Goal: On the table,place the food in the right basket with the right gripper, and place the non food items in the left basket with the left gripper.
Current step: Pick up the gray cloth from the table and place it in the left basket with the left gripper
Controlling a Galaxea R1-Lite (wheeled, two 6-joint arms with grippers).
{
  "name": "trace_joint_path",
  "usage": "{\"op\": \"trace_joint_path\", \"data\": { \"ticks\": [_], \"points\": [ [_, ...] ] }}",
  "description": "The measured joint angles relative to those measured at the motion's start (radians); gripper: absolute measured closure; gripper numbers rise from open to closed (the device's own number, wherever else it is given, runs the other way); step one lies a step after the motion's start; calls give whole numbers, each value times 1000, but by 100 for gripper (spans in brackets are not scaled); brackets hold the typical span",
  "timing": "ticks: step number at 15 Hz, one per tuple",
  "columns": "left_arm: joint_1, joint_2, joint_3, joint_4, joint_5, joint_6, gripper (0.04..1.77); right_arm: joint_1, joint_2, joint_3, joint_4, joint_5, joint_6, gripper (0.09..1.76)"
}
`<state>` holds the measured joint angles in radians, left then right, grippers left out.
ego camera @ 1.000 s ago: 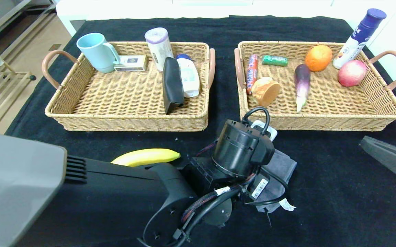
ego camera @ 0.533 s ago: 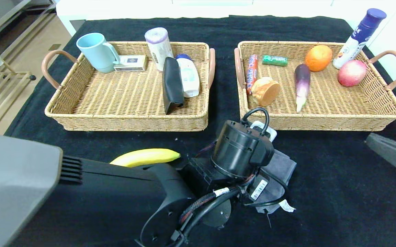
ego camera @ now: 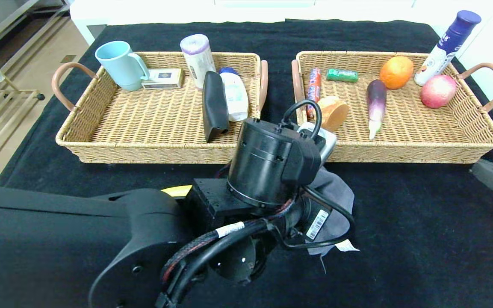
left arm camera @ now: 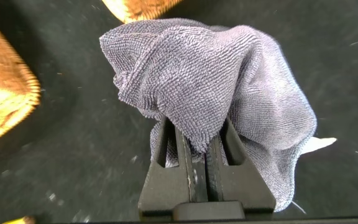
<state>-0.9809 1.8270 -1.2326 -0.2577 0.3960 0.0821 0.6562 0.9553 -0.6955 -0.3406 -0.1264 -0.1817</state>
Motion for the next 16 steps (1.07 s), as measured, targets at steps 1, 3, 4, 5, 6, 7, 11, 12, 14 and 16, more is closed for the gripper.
{"op": "trace_joint_path", "data": {
  "ticks": [1,3,4,5,6,7,11,12,14,16],
  "points": [
    [-4,-19,7,2,0,-3,159,0,4,1,0,0,0,14],
    [-7,-59,17,4,1,-5,159,0,12,2,0,0,1,14],
    [-7,-79,25,6,2,-4,159,0,15,3,0,0,2,14],
    [-3,-98,31,7,3,-5,159,0,19,3,-1,0,2,14],
    [2,-117,36,9,7,-5,159,0,24,5,0,0,2,14],
    [11,-138,40,10,9,-5,159,0,30,7,-1,-1,2,14],
    [67,-198,55,9,13,-2,159,0,51,15,-2,-2,2,14],
    [82,-208,57,8,13,-2,159,0,53,16,-2,-2,2,14],
    [114,-228,59,10,13,0,159,0,56,17,-2,-1,2,14],
    [150,-246,58,11,11,3,159,0,59,18,-2,-2,2,14]
  ]
}}
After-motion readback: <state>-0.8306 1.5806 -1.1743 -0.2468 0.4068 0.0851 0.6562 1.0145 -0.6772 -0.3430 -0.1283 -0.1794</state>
